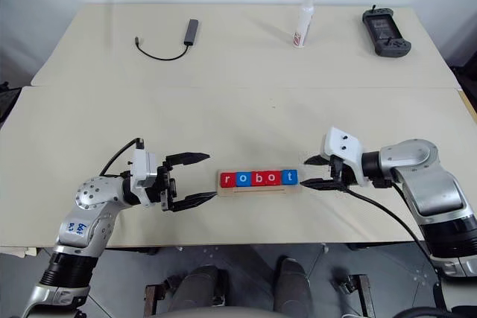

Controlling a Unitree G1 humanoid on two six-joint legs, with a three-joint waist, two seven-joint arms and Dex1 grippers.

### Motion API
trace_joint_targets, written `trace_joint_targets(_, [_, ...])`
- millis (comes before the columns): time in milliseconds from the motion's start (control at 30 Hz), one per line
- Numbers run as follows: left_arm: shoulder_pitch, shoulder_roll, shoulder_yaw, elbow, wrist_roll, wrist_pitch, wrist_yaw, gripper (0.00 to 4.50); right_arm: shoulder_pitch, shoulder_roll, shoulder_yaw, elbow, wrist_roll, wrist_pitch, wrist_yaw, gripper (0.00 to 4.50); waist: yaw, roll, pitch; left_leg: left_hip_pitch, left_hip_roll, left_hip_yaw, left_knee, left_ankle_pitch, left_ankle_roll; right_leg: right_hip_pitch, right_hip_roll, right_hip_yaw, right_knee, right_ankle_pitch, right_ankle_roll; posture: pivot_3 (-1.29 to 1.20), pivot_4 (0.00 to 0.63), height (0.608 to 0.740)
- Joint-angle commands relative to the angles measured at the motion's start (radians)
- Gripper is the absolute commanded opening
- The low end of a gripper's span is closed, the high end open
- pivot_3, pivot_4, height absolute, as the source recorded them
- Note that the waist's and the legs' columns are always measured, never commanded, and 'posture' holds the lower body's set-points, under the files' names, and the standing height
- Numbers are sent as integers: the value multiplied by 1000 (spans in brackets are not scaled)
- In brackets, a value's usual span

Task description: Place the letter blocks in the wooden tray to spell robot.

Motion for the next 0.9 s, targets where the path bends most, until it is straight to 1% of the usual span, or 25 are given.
trace_joint_targets(33, [-5, -4, 1, -13, -4, -16, -2, 4500, -2, 0, 2, -17, -8, -14, -15, 1560, 0, 0, 0, 0, 0, 0, 0, 0, 0, 0, 0, 0, 0, 0, 0, 0, 150, 740])
trace_joint_targets(67, [-5, -3, 2, -12, -3, -16, -3, 4500, -2, 4, 7, -17, -10, -15, -15, 1128, 0, 0, 0, 0, 0, 0, 0, 0, 0, 0, 0, 0, 0, 0, 0, 0, 150, 740])
trace_joint_targets(167, [-6, -1, 5, -11, -3, -16, -4, 4500, -5, 16, 21, -19, -9, -15, -21, 47, 0, 0, 0, 0, 0, 0, 0, 0, 0, 0, 0, 0, 0, 0, 0, 0, 150, 740])
trace_joint_targets(300, [0, 0, 9, -17, -3, -16, 0, 4500, -8, 43, 39, -55, 12, 20, -20, 15, 0, 0, 0, 0, 0, 0, 0, 0, 0, 0, 0, 0, 0, 0, 0, 0, 150, 740])
trace_joint_targets(533, [7, -2, 10, -24, -2, -16, 10, 4500, -11, 59, 59, -72, 7, 35, -27, 15, 1, 0, 0, 0, 0, 0, 0, 0, 0, 0, 0, 0, 0, 0, 0, 0, 150, 740])
trace_joint_targets(633, [7, -2, 9, -25, -1, -16, 13, 4500, -7, 55, 50, -82, 10, 37, -28, 15, 0, 0, 0, 0, 0, 0, 0, 0, 0, 0, 0, 0, 0, 0, 0, 0, 150, 740])
trace_joint_targets(800, [16, 11, 19, -21, -2, -22, 6, 4500, 71, 19, -94, -140, 92, 27, -28, 15, 5, 0, 0, -1, 0, -1, 0, 0, 0, 0, 0, 0, 0, 0, 0, 0, 150, 740])
trace_joint_targets(833, [21, 23, 29, -18, -6, -24, -3, 4500, 115, 6, -144, -155, 111, 23, -28, 178, 6, 0, 0, -1, 0, -1, 0, 0, 0, 0, 0, 0, 0, 0, 0, 0, 150, 740])
trace_joint_targets(900, [31, 56, 54, -7, -9, -27, -22, 4500, 225, -11, -257, -173, 120, -48, -27, 599, 15, 0, 0, -1, 0, -1, 0, 0, 0, 0, 0, -1, -1, 0, 0, 0, 150, 740])
